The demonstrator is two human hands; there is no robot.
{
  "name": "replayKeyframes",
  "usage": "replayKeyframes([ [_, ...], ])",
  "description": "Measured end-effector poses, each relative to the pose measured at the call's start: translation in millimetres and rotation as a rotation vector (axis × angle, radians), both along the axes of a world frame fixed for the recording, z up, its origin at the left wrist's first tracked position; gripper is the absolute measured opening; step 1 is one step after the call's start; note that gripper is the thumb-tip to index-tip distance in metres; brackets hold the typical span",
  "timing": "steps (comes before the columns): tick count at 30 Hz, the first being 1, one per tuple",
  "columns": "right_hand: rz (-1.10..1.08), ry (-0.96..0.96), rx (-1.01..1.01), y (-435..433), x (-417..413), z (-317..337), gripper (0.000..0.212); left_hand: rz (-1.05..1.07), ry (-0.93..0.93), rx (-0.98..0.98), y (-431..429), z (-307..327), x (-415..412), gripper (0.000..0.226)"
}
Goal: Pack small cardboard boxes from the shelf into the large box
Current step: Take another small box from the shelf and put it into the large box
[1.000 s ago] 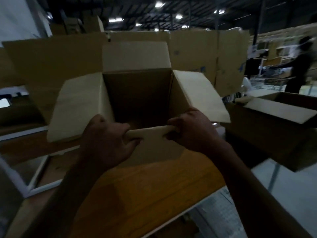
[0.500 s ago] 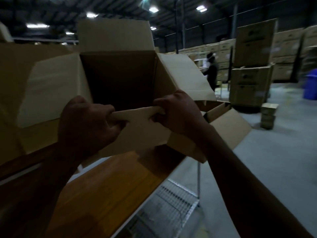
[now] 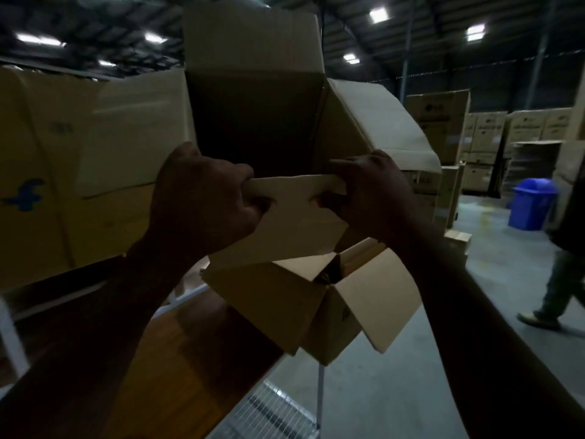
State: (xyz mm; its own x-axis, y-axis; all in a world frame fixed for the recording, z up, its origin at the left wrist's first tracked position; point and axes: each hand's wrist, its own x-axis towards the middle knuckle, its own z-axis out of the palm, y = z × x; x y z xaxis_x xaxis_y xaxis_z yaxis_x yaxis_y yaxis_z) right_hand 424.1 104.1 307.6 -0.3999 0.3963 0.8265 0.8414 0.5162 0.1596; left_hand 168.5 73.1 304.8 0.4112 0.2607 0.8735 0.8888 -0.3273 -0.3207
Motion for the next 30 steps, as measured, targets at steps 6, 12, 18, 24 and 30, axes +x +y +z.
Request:
replayKeyframes([
  [6, 0.064, -0.027, 0.014, 79.7, 40.1, 16.6, 0.029, 0.034, -0.053, 0.009, 75.2, 8.3, 40.6, 0.049],
  [12, 0.126, -0.012, 0.012, 158.3, 86.1, 23.6, 0.028, 0.076, -0.058, 0.001, 138.8, 16.3, 88.0, 0.049],
  [18, 0.218, -0.003, 0.028, 241.3, 134.2, 19.0, 0.027, 0.221, -0.098, -0.030, 197.3, 11.8, 147.4, 0.052],
  [24, 0.332, 0.004, -0.006, 317.7, 193.4, 7.9, 0.023, 0.346, -0.118, -0.061, 247.1, 1.7, 216.9, 0.051],
  [30, 0.371, -0.007, -0.070, 370.5, 239.8, 1.7, 0.021, 0.449, -0.142, -0.070, 288.7, -10.7, 275.8, 0.047],
])
